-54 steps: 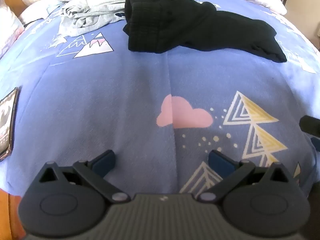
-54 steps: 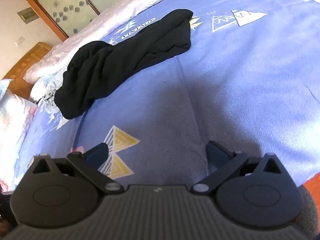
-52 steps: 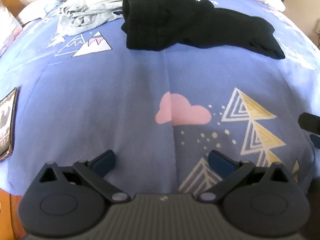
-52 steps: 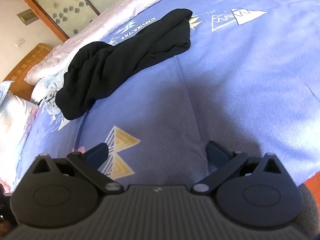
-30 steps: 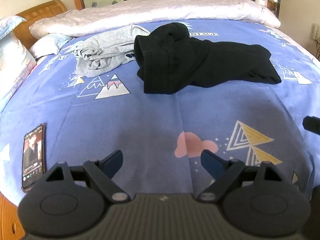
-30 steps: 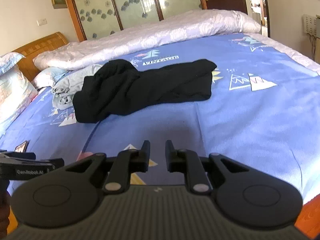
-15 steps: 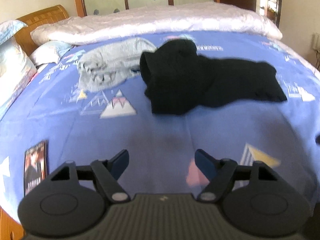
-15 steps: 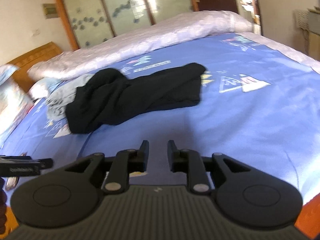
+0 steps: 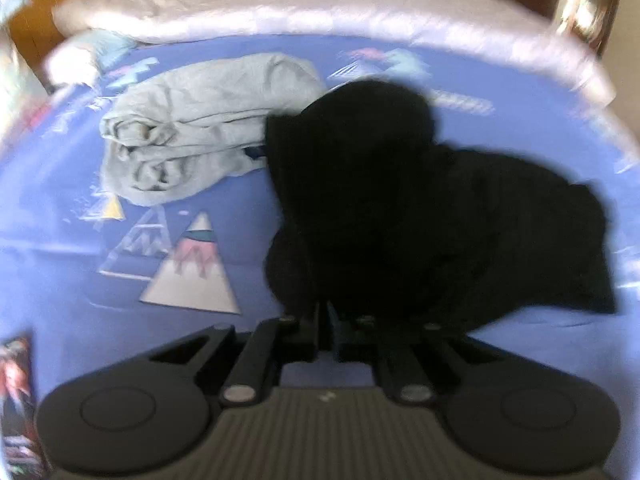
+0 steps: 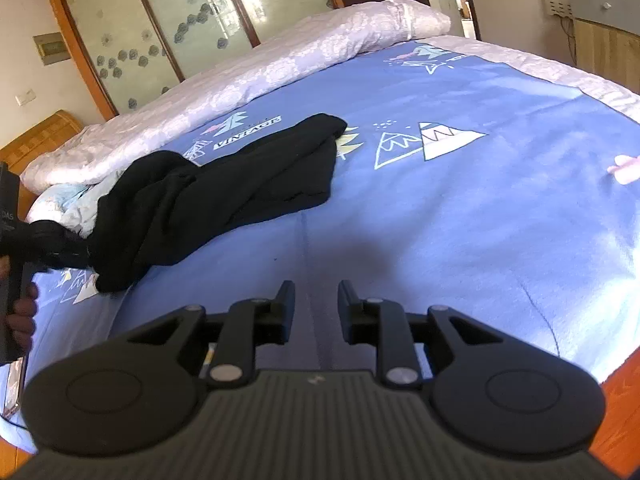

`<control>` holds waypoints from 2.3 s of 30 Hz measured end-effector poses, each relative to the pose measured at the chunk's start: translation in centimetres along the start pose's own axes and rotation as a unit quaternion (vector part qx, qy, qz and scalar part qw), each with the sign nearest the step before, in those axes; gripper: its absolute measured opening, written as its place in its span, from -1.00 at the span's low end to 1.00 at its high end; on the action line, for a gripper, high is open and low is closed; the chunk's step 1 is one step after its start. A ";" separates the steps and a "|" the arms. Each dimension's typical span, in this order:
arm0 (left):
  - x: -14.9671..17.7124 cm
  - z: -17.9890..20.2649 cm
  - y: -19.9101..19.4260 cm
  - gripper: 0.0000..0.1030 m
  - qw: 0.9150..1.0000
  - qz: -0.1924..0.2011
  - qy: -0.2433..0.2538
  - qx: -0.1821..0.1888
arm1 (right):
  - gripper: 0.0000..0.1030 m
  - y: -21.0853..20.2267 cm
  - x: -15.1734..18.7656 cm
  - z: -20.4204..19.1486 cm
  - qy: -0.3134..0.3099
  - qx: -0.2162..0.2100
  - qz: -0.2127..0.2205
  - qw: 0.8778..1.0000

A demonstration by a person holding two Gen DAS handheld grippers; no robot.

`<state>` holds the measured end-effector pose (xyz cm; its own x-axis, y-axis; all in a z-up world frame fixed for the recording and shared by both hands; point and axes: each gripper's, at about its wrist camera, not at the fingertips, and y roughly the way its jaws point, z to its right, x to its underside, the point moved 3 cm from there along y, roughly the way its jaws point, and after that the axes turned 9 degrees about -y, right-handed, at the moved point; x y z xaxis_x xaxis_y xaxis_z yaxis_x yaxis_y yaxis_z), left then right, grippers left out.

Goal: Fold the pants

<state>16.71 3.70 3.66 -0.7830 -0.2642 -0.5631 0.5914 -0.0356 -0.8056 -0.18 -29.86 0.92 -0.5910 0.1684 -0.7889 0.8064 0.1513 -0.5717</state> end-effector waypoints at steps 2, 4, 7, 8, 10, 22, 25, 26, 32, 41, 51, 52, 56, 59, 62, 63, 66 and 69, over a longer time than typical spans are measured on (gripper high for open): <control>0.5 -0.5 -3.9 -0.93 0.998 0.008 -0.001 0.060 | -0.48 0.0 -0.1 0.2 0.001 -0.003 0.000 1.000; 0.6 -2.0 -8.8 -0.96 0.989 0.010 -0.026 0.142 | -0.48 -0.1 -0.2 0.2 0.005 -0.011 0.001 1.000; 0.4 -4.7 -17.3 -0.96 0.965 0.055 -0.046 0.252 | -0.48 -0.1 -0.8 -0.2 0.018 -0.036 0.004 0.999; 0.4 -5.8 -20.6 -0.96 0.958 0.097 -0.039 0.267 | -0.48 0.0 -1.2 -0.2 0.022 -0.046 0.006 0.999; 0.6 -7.6 -25.4 -0.96 0.946 0.164 -0.033 0.279 | -0.48 0.4 -2.0 -0.3 0.041 -0.066 0.009 0.997; 5.3 -6.9 -19.2 -0.02 0.982 0.106 -0.029 0.155 | -0.22 0.0 -1.7 -5.4 0.015 -0.133 -0.007 0.991; 6.0 -3.1 -13.9 -0.02 0.989 0.074 0.021 0.128 | -0.18 0.4 -1.6 -4.4 0.026 -0.138 -0.017 0.990; 6.3 -2.3 -12.1 -0.02 0.991 0.061 0.032 0.117 | -0.17 0.5 -1.7 -3.8 0.036 -0.137 -0.018 0.990; 6.8 -0.4 -2.2 -0.06 0.997 0.001 0.041 0.066 | -0.12 1.6 -2.0 -0.9 0.081 -0.129 -0.026 0.988; 5.3 -2.9 -5.9 -0.89 0.990 -0.025 -0.007 0.140 | -0.12 9.2 -8.7 1.8 0.122 -0.113 -0.005 0.986; 3.1 -16.1 -19.9 -0.89 0.978 0.064 -0.137 0.141 | -0.12 18.0 -11.4 0.6 0.222 -0.130 -0.046 0.965; 3.2 -16.6 -20.1 -0.89 0.979 0.064 -0.143 0.133 | -0.13 18.7 -11.6 0.3 0.224 -0.127 -0.054 0.965; 3.6 -17.5 -20.1 -0.89 0.977 0.047 -0.163 0.129 | -0.80 19.1 -12.0 -1.2 0.223 -0.130 -0.070 0.964; 3.3 -16.9 -19.6 -0.89 0.978 0.051 -0.158 0.125 | -0.82 15.8 -14.3 -1.2 0.191 -0.138 -0.033 0.971; 3.1 -16.7 -19.4 -0.89 0.976 0.053 -0.162 0.132 | -0.82 9.4 -17.6 0.5 0.201 -0.188 0.029 0.961; 2.9 -16.6 -19.0 -0.89 0.976 0.054 -0.164 0.135 | -0.82 6.7 -18.7 0.9 0.195 -0.211 0.056 0.956; 2.9 -16.5 -18.7 -0.89 0.973 0.055 -0.171 0.144 | -0.82 -2.3 -21.1 1.1 0.130 -0.254 0.167 0.944; 3.0 -16.6 -18.2 -0.89 0.969 0.055 -0.182 0.154 | -0.82 -9.9 -19.3 1.5 0.073 -0.261 0.261 0.926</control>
<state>0.37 19.57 13.61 -0.6246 -0.6038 -0.4953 0.7415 -0.2594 -0.6188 3.25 -36.09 21.48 -0.1513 0.4765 -0.8661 0.8844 0.4566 0.0967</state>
